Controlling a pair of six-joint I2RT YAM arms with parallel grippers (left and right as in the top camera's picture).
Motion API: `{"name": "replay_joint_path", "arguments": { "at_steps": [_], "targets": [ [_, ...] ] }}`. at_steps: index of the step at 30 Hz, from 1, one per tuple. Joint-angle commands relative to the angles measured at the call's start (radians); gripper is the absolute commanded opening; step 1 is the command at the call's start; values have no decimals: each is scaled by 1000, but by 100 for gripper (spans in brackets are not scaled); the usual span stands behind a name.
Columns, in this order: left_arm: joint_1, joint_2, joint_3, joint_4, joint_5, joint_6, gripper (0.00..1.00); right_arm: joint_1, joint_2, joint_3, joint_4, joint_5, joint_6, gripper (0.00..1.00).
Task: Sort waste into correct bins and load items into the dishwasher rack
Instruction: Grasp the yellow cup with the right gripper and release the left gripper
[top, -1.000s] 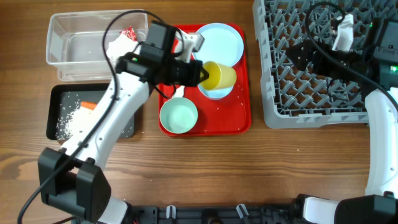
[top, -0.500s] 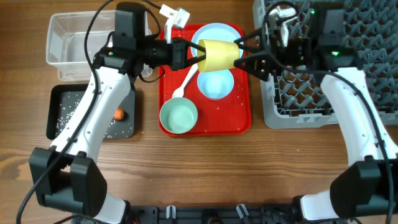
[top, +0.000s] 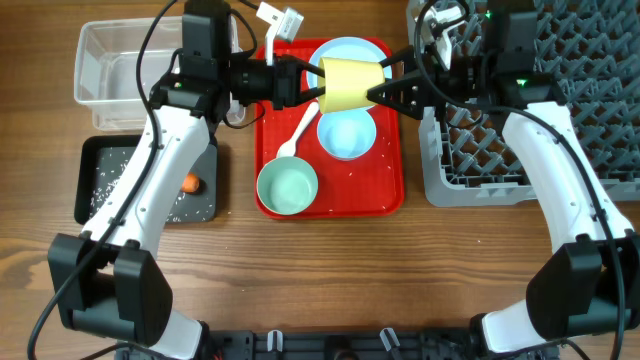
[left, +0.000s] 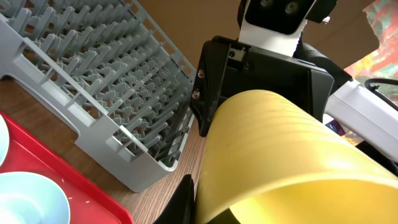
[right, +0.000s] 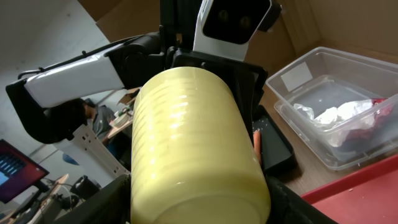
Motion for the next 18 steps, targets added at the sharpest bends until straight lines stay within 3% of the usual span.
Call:
{"name": "replay_joint_path", "arguments": {
  "at_steps": [1, 3, 5, 8, 11, 15, 18],
  "targets": [
    [-6, 1, 8, 3, 31, -5, 4, 40, 16, -2, 7, -13, -2, 61],
    [-6, 1, 8, 3, 37, -5, 4, 43, 16, -2, 6, 3, -2, 84],
    [-6, 1, 8, 28, 89, -5, 4, 45, 16, -2, 6, 23, -6, 92],
    [-6, 1, 8, 75, 132, -28, 4, 45, 16, -2, 9, 24, -5, 92],
    [-6, 1, 8, 74, 132, -28, 4, 45, 16, -2, 9, 24, -5, 78],
    [-6, 1, 8, 66, 132, -27, 4, 44, 16, -2, 56, -4, 5, 77],
    [-5, 1, 8, 66, 131, -27, 4, 36, 16, -2, 76, -11, 29, 70]
  ]
}}
